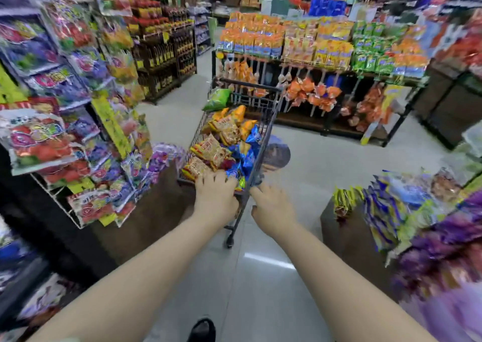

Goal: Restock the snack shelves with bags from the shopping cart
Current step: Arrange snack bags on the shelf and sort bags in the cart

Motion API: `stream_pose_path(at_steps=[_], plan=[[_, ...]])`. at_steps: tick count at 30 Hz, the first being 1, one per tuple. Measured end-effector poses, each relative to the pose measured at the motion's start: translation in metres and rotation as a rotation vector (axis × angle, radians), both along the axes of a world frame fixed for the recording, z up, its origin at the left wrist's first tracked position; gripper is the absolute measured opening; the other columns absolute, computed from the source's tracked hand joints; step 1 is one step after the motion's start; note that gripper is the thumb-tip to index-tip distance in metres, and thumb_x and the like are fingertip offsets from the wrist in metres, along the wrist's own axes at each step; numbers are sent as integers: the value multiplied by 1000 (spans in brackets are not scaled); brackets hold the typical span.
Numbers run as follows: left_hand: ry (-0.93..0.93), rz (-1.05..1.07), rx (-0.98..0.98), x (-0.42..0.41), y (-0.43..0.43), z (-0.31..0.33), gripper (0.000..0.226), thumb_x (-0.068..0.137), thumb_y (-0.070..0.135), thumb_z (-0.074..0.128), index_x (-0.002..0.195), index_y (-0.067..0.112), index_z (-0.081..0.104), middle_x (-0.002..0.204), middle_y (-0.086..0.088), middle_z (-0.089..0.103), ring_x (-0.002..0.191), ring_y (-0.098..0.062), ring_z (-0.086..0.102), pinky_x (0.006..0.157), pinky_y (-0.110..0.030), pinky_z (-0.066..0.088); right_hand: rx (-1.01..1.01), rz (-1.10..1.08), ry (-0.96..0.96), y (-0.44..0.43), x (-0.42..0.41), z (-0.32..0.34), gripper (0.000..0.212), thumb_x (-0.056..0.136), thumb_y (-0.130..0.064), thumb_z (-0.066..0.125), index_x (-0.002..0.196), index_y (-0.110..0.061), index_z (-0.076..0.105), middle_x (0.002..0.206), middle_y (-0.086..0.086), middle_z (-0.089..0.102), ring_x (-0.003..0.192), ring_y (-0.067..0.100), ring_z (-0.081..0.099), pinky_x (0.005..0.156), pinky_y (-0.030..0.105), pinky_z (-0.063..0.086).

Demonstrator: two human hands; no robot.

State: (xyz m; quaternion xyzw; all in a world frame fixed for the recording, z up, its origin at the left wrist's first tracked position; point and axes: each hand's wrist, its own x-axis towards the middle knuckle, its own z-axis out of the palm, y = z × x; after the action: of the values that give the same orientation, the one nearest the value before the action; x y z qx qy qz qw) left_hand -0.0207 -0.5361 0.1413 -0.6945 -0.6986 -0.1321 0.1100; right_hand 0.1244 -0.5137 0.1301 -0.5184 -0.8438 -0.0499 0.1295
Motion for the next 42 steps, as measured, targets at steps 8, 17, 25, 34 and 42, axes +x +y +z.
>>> stream_pose_path(at_steps=[8,17,25,34,42], plan=[[-117,-101,-171,-1,162,-53,29,84,31,59,112,26,62,110,-1,59,111,-29,49,89,-42,36,-209,-145,45,146,1,-40,34,71,-9,67,105,-8,65,97,13,64,90,38,60,75,42,47],[-171,-163,-342,24,331,-86,34,86,37,57,120,32,60,114,0,59,114,-28,48,89,-40,35,-332,-314,1,283,28,-63,49,90,-25,55,137,-22,42,134,3,47,123,29,42,99,40,36],[-235,-61,-334,57,487,-111,29,82,33,61,111,30,63,109,-2,59,110,-31,49,85,-41,37,-366,-219,4,444,69,-93,47,90,-25,53,136,-21,44,133,3,48,121,29,42,98,42,36],[-398,296,-392,69,654,-114,37,83,28,62,120,30,63,118,-5,60,114,-32,49,96,-45,39,-420,69,-62,665,98,-88,42,87,-25,55,128,-22,49,125,2,52,117,29,46,94,39,38],[-482,635,-355,13,694,-114,34,83,28,62,117,32,62,122,0,58,120,-28,46,93,-44,40,-455,368,-6,783,11,-91,39,87,-24,57,125,-19,53,123,2,54,111,29,50,84,38,42]])
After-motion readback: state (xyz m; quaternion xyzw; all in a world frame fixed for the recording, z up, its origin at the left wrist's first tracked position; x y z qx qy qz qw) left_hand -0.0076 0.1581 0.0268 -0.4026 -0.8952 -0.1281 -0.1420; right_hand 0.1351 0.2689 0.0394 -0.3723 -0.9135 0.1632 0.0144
